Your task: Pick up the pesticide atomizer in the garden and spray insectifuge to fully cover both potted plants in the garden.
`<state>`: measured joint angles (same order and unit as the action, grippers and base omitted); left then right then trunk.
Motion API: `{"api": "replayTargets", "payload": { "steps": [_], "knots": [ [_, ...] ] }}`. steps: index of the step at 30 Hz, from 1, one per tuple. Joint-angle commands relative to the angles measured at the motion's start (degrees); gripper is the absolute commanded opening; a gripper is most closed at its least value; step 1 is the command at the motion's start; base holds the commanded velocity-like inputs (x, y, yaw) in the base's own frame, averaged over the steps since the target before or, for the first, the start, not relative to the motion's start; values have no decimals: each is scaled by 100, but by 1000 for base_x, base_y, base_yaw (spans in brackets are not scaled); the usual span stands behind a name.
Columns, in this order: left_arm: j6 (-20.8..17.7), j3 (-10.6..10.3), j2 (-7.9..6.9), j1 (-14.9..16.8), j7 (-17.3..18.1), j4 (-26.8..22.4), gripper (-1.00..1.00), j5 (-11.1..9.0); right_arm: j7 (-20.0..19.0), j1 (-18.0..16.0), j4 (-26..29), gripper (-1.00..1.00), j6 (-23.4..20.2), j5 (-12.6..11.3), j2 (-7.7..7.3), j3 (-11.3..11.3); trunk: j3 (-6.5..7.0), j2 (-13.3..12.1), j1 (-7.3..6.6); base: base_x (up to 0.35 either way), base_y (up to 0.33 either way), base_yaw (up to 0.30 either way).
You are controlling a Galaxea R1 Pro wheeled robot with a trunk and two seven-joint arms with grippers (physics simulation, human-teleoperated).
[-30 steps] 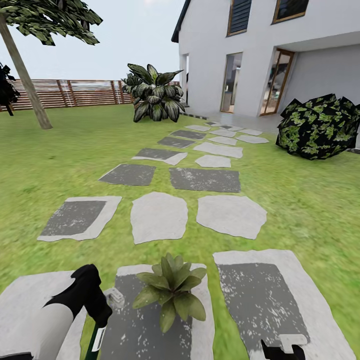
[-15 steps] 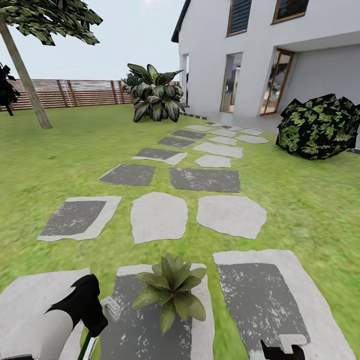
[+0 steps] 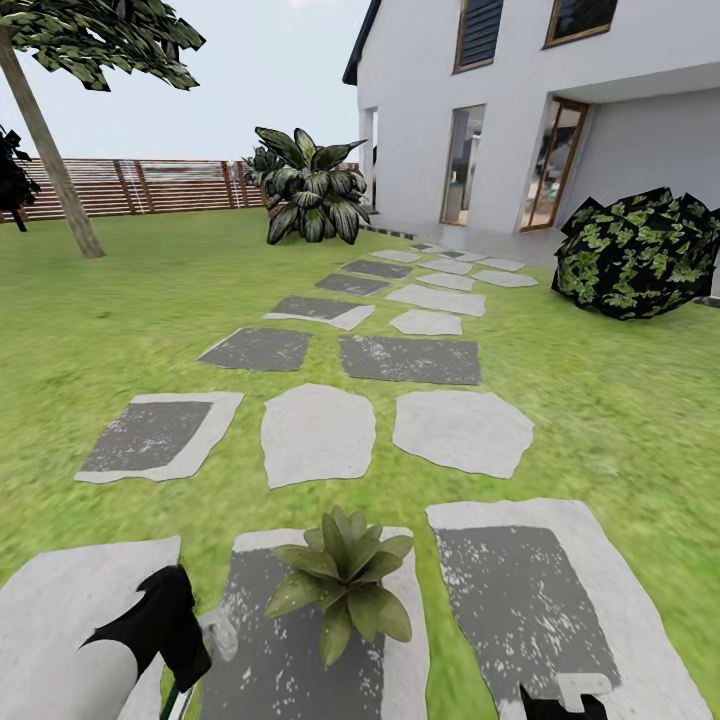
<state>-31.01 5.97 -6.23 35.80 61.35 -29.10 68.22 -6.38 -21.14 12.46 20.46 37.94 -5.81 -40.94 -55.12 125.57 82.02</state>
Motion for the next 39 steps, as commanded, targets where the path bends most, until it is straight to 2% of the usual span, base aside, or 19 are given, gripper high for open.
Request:
{"api": "replayTargets", "payload": {
  "steps": [1, 5, 8, 13, 15, 24, 27, 30, 34, 36, 39],
  "knots": [
    [-10, 46, 3, -44, -20, 22, -100, 9, -47, -4, -3, 100, 20, 11, 0, -50, -4, 2, -1, 0, 0, 0],
    [11, 182, 13, -134, -170, 47, -100, -85, -45, -5, -7, 100, 20, 12, 0, -46, -4, 2, -1, 0, 0, 0],
    [-55, 207, 39, -80, -165, -6, -100, -96, -45, -4, -7, 100, 20, 12, 0, -46, -4, 2, -1, 0, 0, 0],
    [-644, 196, 127, 79, -155, -32, -100, -98, -46, -4, -7, 100, 20, 12, 0, -46, -4, 2, -1, 113, 47, 0],
    [-721, 191, 125, 108, -151, -32, -100, -93, -47, -4, -7, 100, 20, 12, 0, -46, -4, 2, -1, 268, 120, 0],
    [-758, 216, 123, 38, -150, 67, -100, -114, -48, -4, -7, 100, 20, 12, 0, -46, -4, 2, -1, 62, 26, 0],
    [-798, 199, 162, 146, -91, -27, -100, -147, -48, -4, -7, 100, 20, 12, 0, -46, -4, 2, -1, 0, 0, 0],
    [-801, 160, 284, 485, 108, -46, -100, -105, -41, -4, -2, 100, 20, 6, 0, -46, -4, 2, -1, 0, 0, 0],
    [-797, 139, 352, 892, 426, -22, -100, -70, -39, -4, 1, 100, 20, 3, 0, -51, -4, 2, -1, 0, 0, 0],
    [-794, 132, 384, 963, 482, -39, -100, -38, -34, -4, 7, 100, 21, 1, 0, -53, -4, 2, -1, 0, 0, 0],
    [-793, 116, 385, 993, 511, -43, -100, 130, -31, -4, 10, 100, 24, -5, 0, -54, -4, 2, -1, 0, 0, 0]
  ]
}}
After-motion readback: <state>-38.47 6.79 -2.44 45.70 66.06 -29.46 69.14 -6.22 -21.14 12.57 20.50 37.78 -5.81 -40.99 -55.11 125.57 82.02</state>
